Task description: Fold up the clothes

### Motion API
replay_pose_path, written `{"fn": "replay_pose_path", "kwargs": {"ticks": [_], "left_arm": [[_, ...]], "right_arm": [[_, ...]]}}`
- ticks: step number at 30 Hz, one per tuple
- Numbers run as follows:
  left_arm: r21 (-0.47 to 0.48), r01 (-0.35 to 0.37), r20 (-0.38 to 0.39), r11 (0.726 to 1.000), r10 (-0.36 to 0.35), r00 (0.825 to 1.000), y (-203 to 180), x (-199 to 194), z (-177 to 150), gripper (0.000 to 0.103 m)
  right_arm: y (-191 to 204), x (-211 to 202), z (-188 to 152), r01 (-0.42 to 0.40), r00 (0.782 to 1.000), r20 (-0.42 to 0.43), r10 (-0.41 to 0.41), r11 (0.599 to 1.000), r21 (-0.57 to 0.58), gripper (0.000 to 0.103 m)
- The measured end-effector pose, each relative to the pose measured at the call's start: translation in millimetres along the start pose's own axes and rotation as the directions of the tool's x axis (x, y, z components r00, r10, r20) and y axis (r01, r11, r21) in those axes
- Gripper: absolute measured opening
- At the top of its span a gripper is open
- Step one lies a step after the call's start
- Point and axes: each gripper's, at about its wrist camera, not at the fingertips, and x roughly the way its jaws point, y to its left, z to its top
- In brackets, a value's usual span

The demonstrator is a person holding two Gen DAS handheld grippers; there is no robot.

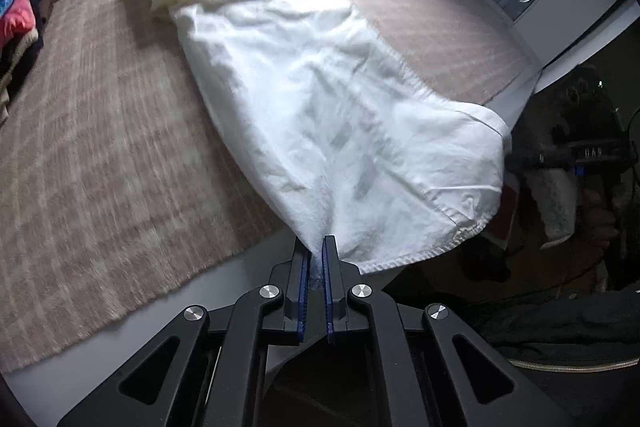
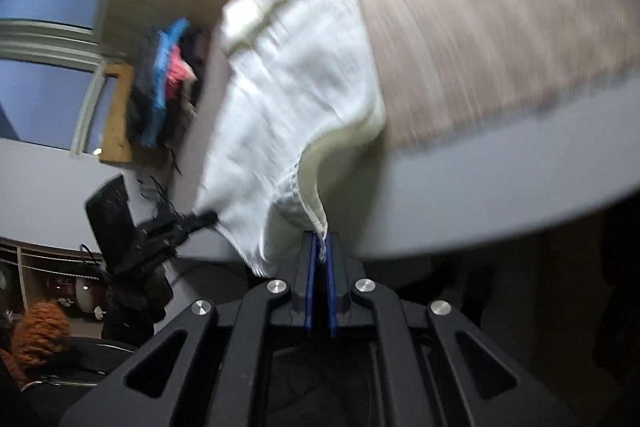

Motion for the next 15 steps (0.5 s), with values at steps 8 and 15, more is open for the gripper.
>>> {"fn": "replay_pose_path", "kwargs": {"ticks": [8, 15], "left_arm": [[-0.007, 0.067, 0.085, 0.998, -0.066, 0.994, 11, -37, 51, 0.006], [0.030, 0.175, 0.063, 0.984, -0.177, 0.982, 9, -48, 55, 0.006]], "right_arm": [[50, -37, 57, -0.083, 0.982, 0.166, 0.093, 0.995, -0.063, 0.004], [91, -23, 97, 0.179, 0.979, 0.144, -0.147, 0.953, -0.246, 0.010]]}}
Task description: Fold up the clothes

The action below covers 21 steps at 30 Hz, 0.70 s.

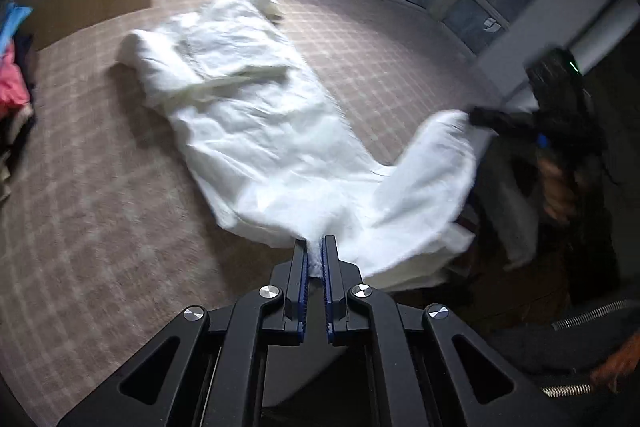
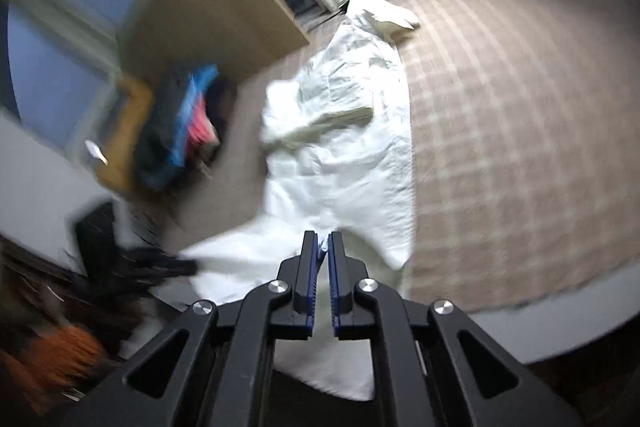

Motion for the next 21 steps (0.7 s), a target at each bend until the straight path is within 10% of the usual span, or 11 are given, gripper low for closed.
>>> {"fn": "replay_pose_path", "kwargs": {"ticks": [6, 11, 14, 21], "left_arm": [[-0.031, 0.011, -0.009, 0.999, -0.012, 1.000, -2, 16, -24, 0.005], [-0.052, 0.010, 0.020, 0.999, -0.009, 1.000, -3, 17, -39, 0.006], [-0.063, 0.000, 0.032, 0.998, 0.002, 0.999, -1, 18, -44, 0.006], [-0.044, -0.012, 0.041, 0.999, 0.014, 0.999, -7, 25, -46, 0.006]], "right_arm": [[38, 19, 24, 0.252, 0.958, -0.055, -0.280, 0.923, -0.291, 0.018], [64, 12, 42, 0.159, 0.986, 0.010, -0.169, 0.904, -0.396, 0.018], [75, 76, 44, 0.032, 0.990, -0.108, -0.087, 0.900, -0.435, 0.008], [89, 220, 27, -0.130, 0.931, -0.362, -0.047, 0.885, -0.448, 0.007]]}}
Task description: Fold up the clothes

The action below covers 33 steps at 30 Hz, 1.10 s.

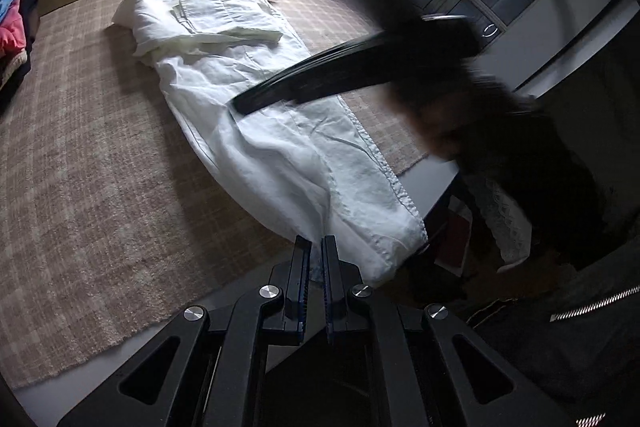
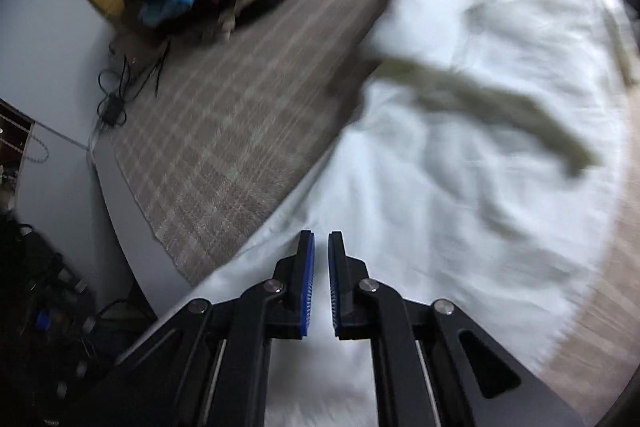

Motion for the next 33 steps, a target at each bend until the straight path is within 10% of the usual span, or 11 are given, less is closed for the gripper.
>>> {"fn": "replay_pose_path", "kwargs": {"ticks": [7, 11, 15, 20, 33], "left_arm": [[-0.040, 0.016, -0.015, 0.999, -0.017, 1.000, 9, 9, 4, 0.006], [-0.030, 0.028, -0.018, 0.999, -0.029, 0.999, 8, 6, 8, 0.005], [-0.022, 0.033, -0.043, 0.999, -0.033, 0.999, 6, 8, 15, 0.006], [0.007, 0.038, -0.102, 0.999, -0.037, 0.994, -3, 17, 23, 0.006], [0.080, 0.009, -0.151, 0.997, 0.003, 0.988, -12, 29, 29, 0.006]], "right_arm": [[2, -26, -16, 0.042, 0.999, 0.025, -0.040, 0.998, -0.042, 0.009], [-42, -82, -84, 0.085, 0.991, 0.084, -0.100, 0.982, 0.166, 0.035], [-75, -107, -174, 0.146, 0.985, 0.024, -0.170, 0.904, 0.402, 0.036], [-52, -111, -263, 0.012, 0.997, 0.054, -0.059, 0.776, 0.631, 0.036], [-52, -64, -293, -0.111, 0.993, 0.110, 0.047, 0.704, 0.701, 0.038]]}}
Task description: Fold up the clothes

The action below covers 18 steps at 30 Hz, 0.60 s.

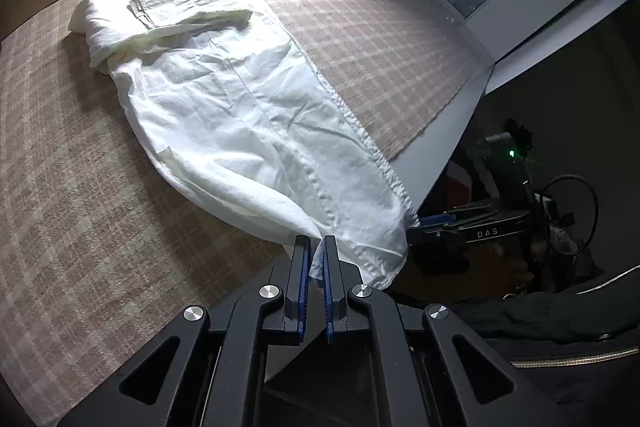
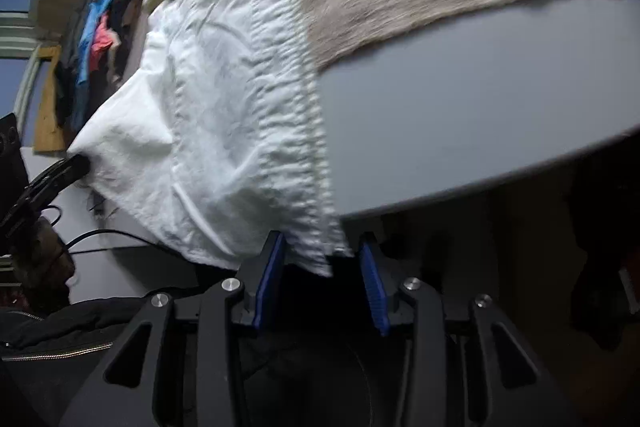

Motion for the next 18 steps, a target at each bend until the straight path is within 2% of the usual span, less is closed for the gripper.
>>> {"fn": "replay_pose_path", "kwargs": {"ticks": [1, 2, 3, 4, 8, 10, 12, 16, 18], "left_arm": [[-0.004, -0.002, -0.002, 1.000, 0.002, 1.000, 1, 1, -1, 0.006], [-0.008, -0.004, -0.003, 1.000, 0.004, 1.000, 2, 1, -3, 0.006], [-0.012, -0.007, -0.003, 1.000, 0.007, 1.000, 3, 0, -4, 0.006], [-0.016, -0.010, -0.002, 1.000, 0.010, 1.000, 5, 0, -6, 0.006], [-0.048, -0.003, 0.008, 0.999, 0.003, 1.000, 12, -4, -11, 0.006], [-0.076, 0.002, 0.016, 0.997, -0.001, 1.000, 17, -7, -13, 0.006], [-0.104, 0.004, 0.029, 0.995, -0.001, 1.000, 22, -12, -13, 0.006], [-0.148, 0.017, 0.066, 0.989, -0.007, 0.998, 42, -25, 4, 0.006], [-0.130, -0.002, 0.083, 0.991, 0.013, 0.996, 52, -32, 22, 0.006]], "right_arm": [[0, 0, 0, -0.012, 1.000, 0.000, 0.012, 1.000, 0.001, 0.038], [0, 1, -1, -0.023, 1.000, 0.000, 0.023, 1.000, 0.003, 0.029], [1, -3, -2, -0.030, 1.000, -0.006, 0.030, 1.000, 0.000, 0.013], [2, -7, -3, -0.037, 0.999, -0.012, 0.037, 0.999, -0.003, 0.008], [17, -35, -3, -0.054, 0.998, 0.015, 0.055, 0.998, -0.037, 0.005], [29, -60, 6, -0.075, 0.994, 0.071, 0.079, 0.996, -0.057, 0.005], [42, -87, 20, -0.128, 0.981, 0.141, 0.137, 0.989, -0.071, 0.005], [64, -124, 55, -0.177, 0.952, 0.227, 0.203, 0.976, -0.129, 0.005], [77, -122, 86, -0.201, 0.940, 0.251, 0.230, 0.970, -0.135, 0.005]]}}
